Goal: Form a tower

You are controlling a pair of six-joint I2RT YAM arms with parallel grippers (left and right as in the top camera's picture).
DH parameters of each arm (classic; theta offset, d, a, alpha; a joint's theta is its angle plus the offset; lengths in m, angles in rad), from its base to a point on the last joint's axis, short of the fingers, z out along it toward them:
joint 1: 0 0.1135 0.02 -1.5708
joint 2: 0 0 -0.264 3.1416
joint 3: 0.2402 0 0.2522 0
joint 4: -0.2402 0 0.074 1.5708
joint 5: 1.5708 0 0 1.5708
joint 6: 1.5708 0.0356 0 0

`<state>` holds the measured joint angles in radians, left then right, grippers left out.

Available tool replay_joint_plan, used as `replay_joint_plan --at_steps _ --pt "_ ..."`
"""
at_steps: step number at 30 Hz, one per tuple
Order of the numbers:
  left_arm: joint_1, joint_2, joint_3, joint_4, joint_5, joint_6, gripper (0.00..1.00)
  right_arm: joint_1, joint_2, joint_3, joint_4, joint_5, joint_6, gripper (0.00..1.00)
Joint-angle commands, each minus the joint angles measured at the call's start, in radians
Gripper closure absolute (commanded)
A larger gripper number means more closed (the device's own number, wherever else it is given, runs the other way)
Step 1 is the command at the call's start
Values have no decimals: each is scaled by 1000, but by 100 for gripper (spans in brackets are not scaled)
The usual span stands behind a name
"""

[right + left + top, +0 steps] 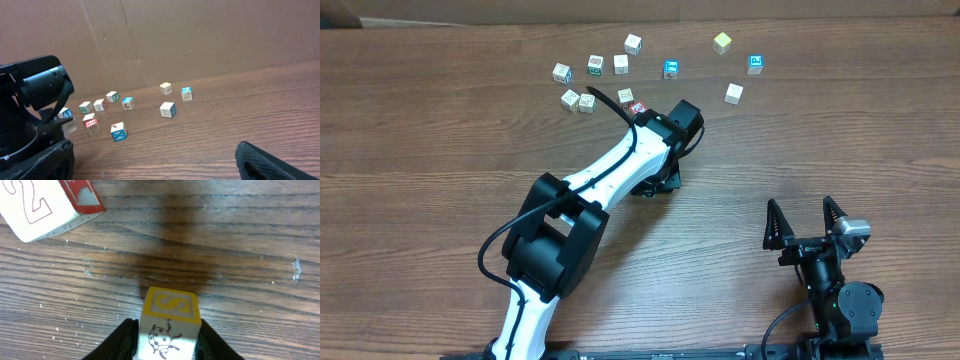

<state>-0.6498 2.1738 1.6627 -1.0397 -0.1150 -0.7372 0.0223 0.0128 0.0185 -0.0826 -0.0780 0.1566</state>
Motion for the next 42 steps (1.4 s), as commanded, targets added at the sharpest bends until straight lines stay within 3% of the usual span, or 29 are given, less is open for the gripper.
replay_joint_plan --at_steps 1,4,11,13,16,17,23,30,42 --pt "2 -3 -5 -2 4 -31 72 6 -10 -10 5 5 -9 0" --pt "2 -3 -5 -3 4 -43 73 6 -10 -10 5 5 -9 0" --pt "2 -3 -5 4 -6 -48 66 6 -10 -10 5 5 -9 0" --pt "2 -3 -5 4 -16 -48 58 6 -10 -10 5 5 -9 0" --pt "2 -3 -5 4 -23 -48 36 6 -10 -10 5 5 -9 0" --pt "3 -3 -5 4 -24 -47 32 6 -10 -10 5 5 -9 0" --pt "31 -3 60 14 -28 29 27 6 -10 -10 5 5 -9 0" --pt "125 -3 226 -11 -25 26 27 6 -10 -10 5 5 -9 0" --pt "191 -3 143 19 -26 16 27 6 -10 -10 5 5 -9 0"
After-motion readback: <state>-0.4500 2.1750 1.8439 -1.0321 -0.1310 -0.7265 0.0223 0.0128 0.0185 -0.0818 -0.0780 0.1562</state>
